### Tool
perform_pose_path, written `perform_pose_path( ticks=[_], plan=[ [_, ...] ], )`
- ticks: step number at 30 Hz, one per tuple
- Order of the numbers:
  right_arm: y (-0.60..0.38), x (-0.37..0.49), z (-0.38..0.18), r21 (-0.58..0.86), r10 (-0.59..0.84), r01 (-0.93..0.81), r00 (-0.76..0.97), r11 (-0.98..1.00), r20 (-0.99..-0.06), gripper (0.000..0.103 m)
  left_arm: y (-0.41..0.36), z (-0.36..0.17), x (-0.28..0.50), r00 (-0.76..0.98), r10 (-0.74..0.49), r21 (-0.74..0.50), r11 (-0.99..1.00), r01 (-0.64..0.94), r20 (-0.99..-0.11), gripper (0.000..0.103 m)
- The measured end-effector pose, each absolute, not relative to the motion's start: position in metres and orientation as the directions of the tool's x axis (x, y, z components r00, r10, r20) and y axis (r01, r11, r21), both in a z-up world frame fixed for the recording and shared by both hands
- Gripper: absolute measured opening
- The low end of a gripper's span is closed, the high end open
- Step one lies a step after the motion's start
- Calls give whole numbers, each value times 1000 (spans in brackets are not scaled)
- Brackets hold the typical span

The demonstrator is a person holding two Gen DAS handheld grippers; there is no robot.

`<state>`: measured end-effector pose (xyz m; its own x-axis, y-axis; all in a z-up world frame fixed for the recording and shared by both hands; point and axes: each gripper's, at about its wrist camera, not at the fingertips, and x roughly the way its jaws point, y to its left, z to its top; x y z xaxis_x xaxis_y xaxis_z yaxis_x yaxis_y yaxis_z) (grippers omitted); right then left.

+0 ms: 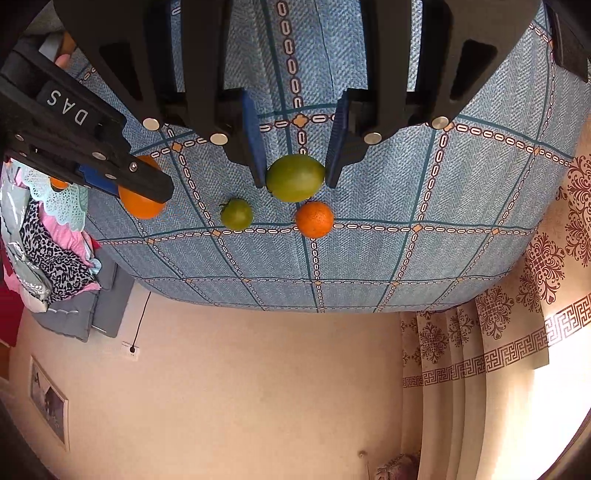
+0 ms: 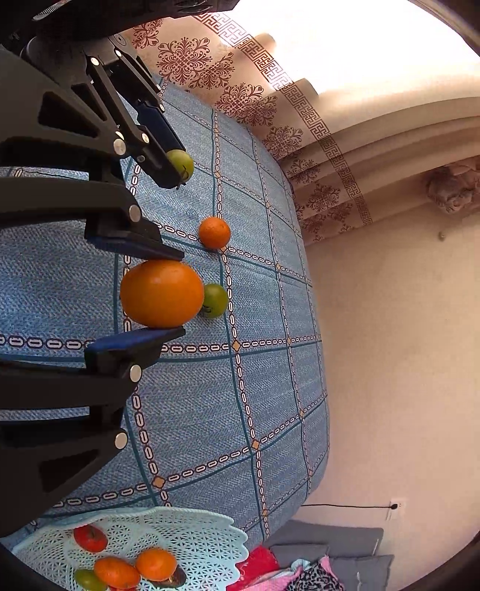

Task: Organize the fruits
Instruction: 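Carry the orange with the right gripper while the left carries the green fruit to the basket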

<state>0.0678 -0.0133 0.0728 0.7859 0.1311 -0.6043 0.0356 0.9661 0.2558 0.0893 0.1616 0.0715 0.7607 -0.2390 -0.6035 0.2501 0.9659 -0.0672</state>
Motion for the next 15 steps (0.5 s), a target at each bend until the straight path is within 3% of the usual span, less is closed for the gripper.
perform_pose_path(
  ticks=[15],
  plan=[
    [-42,20,82,285,85,102,813,953,-576,35,140,86,65,762,-311,-61,939,338,-568,34]
  ],
)
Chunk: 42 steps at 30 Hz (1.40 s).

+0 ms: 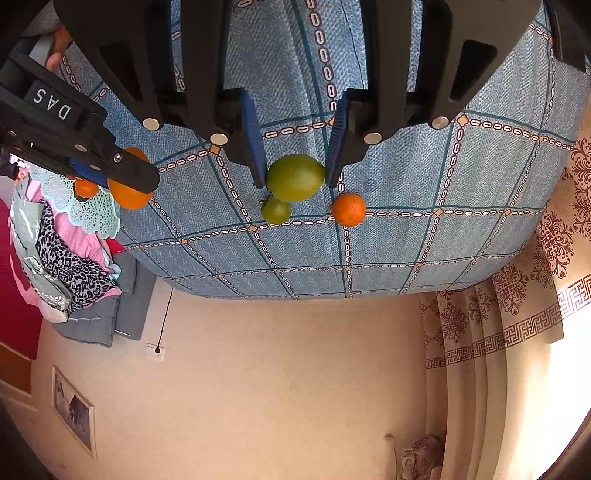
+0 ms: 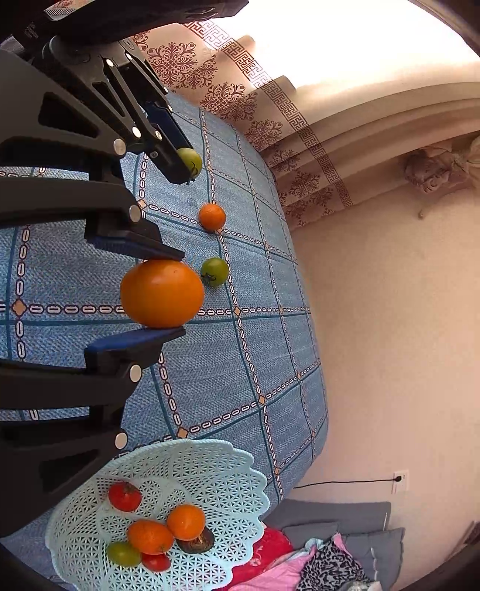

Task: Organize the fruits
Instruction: 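Carry the orange with the right gripper while the left carries the green fruit to the basket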

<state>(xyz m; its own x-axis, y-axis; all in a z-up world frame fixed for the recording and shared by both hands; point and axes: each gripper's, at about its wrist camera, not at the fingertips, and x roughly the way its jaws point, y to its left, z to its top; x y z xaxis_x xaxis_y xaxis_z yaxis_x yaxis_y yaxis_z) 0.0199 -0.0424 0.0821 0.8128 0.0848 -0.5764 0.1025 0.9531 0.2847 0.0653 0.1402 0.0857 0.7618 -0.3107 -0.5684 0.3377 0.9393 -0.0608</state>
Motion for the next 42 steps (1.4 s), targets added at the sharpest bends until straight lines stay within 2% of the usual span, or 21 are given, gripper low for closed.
perform_pose_path(
  ticks=[7,17,29,42],
  plan=[
    [-58,0,82,307,70,133,819,942,-569,35,135,86,64,688,-419,-164,899,406,-593,34],
    [-81,-27,86,304,17,177,841,936,-541,35,119,92,56,646,-469,-196,872,450,-602,33],
    [-123,-58,90,302,-80,265,857,915,-509,35,72,113,30,611,-533,-176,819,547,-585,33],
    [-181,-96,71,324,-196,411,825,852,-531,35,11,109,9,520,-604,-162,732,662,-604,33]
  ],
)
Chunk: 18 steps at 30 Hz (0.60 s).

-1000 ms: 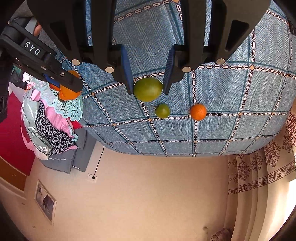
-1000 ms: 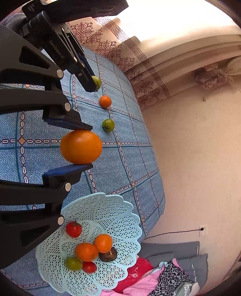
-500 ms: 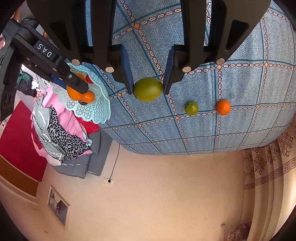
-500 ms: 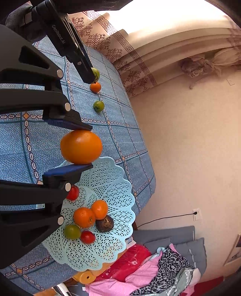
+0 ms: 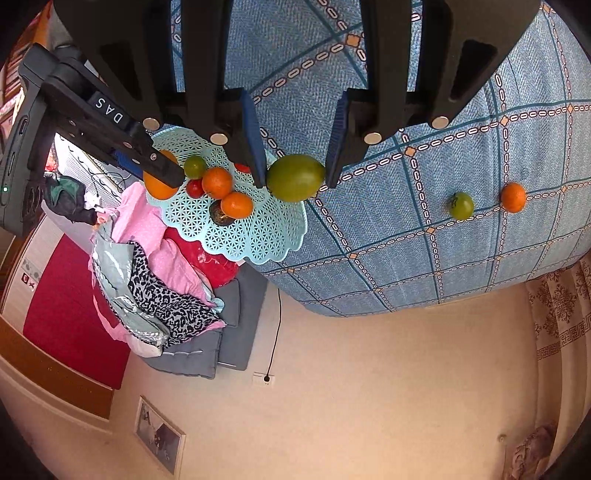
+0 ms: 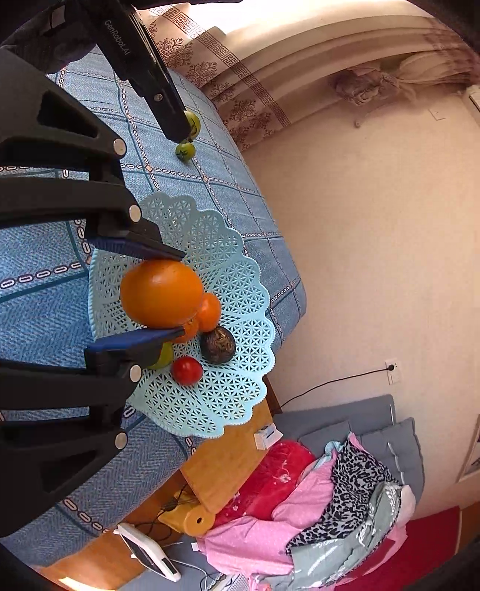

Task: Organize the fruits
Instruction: 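Carry the orange with the right gripper while the left carries the green fruit to the basket, then open the right gripper over the basket while the left gripper releases the green fruit inside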

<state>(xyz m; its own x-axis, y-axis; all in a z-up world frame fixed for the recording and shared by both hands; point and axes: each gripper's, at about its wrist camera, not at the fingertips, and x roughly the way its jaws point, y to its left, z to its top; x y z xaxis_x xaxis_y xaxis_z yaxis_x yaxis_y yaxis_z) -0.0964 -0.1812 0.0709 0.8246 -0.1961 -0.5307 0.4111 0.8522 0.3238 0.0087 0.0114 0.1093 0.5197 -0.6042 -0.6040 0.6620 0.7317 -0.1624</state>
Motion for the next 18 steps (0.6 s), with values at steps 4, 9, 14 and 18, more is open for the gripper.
perform_pose_path(
  ticks=[4,9,14,18],
  plan=[
    [-191,-103,66,318,-221,435,817,842,-533,35,-4,108,5,498,-624,-153,702,695,-602,33],
    [-195,-107,63,301,-244,452,810,840,-534,35,-24,104,4,472,-637,-144,675,724,-610,33],
    [-197,-111,64,279,-273,468,804,839,-528,36,-38,98,3,449,-642,-143,657,741,-622,33],
    [-201,-113,63,284,-275,473,803,834,-528,36,-46,92,2,436,-636,-140,652,745,-637,33]
  ],
)
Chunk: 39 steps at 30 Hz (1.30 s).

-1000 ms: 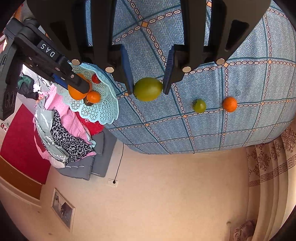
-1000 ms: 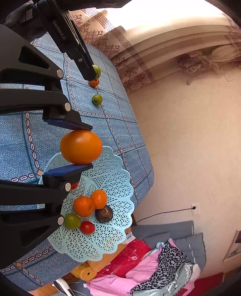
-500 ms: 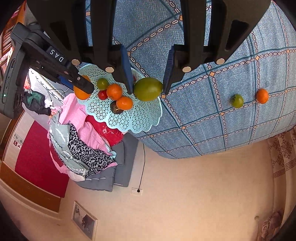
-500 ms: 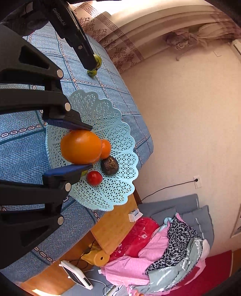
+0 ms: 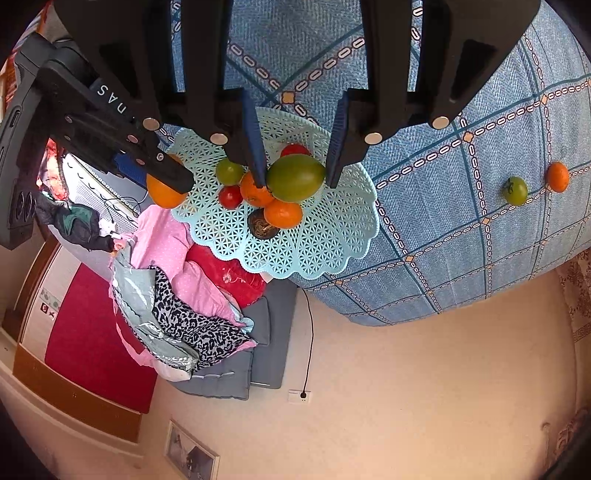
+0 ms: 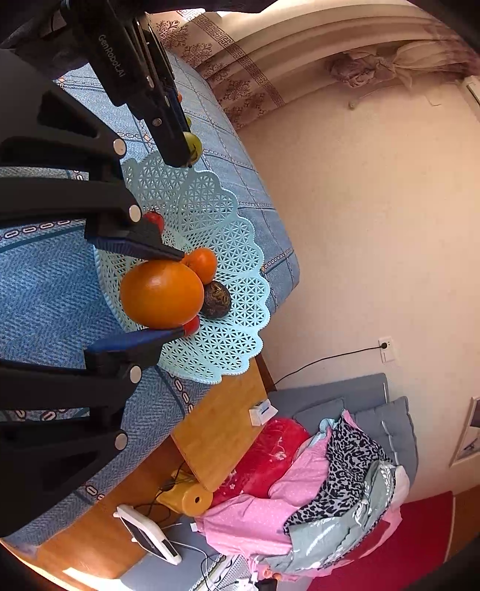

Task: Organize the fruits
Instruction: 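Open the right gripper over the basket while the left gripper releases the green fruit inside, then move both grippers back from the basket toward the last orange and green tomato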

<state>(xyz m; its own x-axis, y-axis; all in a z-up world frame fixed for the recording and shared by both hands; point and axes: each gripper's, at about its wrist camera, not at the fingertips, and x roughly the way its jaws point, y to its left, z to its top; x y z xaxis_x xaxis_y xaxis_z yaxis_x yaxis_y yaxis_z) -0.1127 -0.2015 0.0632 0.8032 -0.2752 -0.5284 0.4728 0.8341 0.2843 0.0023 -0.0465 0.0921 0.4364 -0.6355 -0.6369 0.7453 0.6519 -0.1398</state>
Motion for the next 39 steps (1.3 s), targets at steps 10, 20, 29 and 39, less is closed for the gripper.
perform_pose_path(
  ticks=[10,20,29,39],
  plan=[
    [-201,-115,69,288,-286,473,813,833,-507,37,-49,91,4,456,-625,-132,669,732,-634,53],
    [-200,-116,69,298,-298,489,808,820,-508,60,-31,93,14,530,-569,-105,737,667,-628,90],
    [-194,-113,69,292,-294,487,806,823,-514,61,-18,94,19,583,-531,-68,772,631,-615,96],
    [-181,-103,68,279,-269,460,809,843,-522,70,-3,94,19,646,-479,1,803,596,-594,96]
  ],
)
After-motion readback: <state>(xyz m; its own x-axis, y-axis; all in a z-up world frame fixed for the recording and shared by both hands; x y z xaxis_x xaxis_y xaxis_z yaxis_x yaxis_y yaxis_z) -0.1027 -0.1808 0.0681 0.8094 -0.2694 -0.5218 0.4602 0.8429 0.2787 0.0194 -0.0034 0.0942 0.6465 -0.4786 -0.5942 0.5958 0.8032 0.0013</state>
